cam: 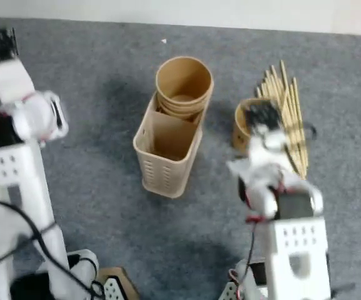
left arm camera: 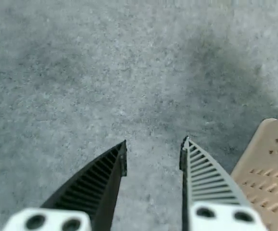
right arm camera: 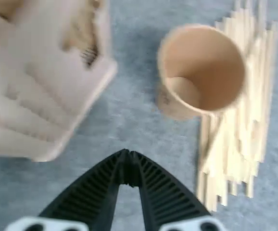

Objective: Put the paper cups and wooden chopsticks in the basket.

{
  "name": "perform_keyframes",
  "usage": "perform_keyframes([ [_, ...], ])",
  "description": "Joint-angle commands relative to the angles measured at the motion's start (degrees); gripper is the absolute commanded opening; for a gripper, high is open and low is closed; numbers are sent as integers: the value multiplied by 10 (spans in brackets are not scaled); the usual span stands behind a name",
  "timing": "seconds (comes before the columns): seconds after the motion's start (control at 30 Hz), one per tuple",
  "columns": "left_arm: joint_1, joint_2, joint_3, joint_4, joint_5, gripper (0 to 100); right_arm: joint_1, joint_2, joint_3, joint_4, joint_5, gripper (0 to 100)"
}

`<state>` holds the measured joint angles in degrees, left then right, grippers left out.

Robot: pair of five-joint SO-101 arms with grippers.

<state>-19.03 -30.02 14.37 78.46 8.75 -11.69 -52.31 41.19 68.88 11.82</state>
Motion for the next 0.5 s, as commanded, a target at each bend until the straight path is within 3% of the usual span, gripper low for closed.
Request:
perform_keyframes([
  [0.0, -19, -124, 218, -120, -36, 204, -96, 159, -284, 122, -51, 10],
  [0.2, -54, -284, 481, -284, -38, 204, -153, 297, -519, 239, -147, 12],
  [0.47, -52, -440, 605, -318, -38, 204, -166, 431, -598, 240, -239, 219],
])
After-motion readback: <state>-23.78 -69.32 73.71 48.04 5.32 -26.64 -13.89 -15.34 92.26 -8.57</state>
